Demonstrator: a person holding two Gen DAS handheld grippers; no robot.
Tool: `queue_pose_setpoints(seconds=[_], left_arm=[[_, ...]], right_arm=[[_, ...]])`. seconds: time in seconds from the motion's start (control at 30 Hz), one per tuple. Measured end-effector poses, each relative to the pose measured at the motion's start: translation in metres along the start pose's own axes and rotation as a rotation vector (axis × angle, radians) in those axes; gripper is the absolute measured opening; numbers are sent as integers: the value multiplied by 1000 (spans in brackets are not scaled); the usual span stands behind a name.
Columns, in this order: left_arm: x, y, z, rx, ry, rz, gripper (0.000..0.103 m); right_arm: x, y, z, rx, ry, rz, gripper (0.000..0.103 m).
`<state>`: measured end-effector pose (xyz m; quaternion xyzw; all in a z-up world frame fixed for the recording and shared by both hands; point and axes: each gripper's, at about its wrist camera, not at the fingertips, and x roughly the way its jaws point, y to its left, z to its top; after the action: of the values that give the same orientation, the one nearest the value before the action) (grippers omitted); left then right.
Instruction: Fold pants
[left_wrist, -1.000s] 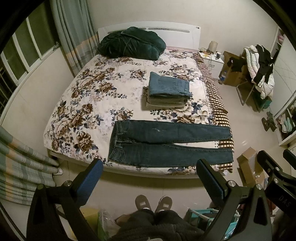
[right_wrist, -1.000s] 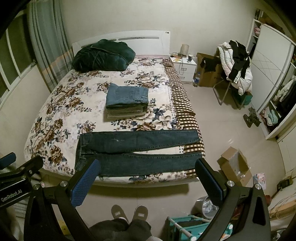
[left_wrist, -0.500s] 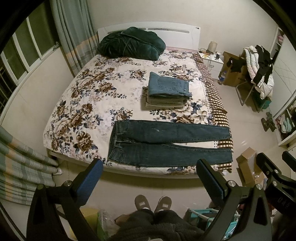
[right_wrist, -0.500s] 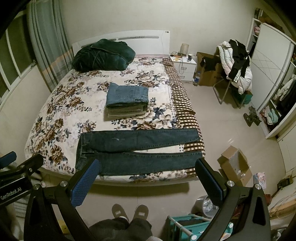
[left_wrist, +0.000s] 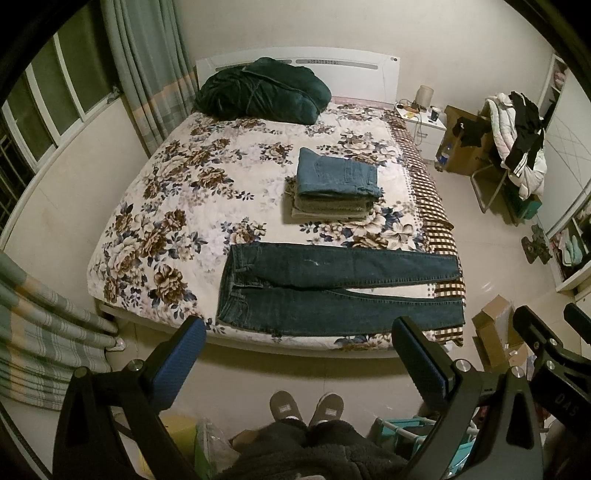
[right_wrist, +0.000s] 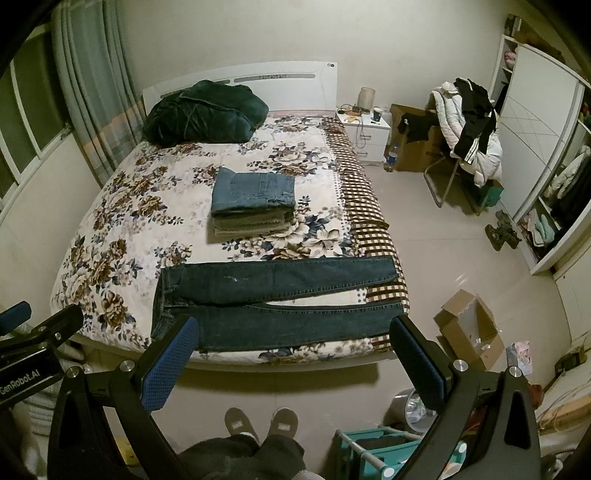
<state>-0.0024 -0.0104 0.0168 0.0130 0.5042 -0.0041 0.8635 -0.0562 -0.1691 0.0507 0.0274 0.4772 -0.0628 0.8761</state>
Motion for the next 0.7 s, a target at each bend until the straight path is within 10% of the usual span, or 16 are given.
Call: queue_pose_setpoints(seconds=[0.7], left_arm=[[-2,-3,9,-1,-2,-2,103]], right_arm=[[-4,1,2,-3,-3,2,103]])
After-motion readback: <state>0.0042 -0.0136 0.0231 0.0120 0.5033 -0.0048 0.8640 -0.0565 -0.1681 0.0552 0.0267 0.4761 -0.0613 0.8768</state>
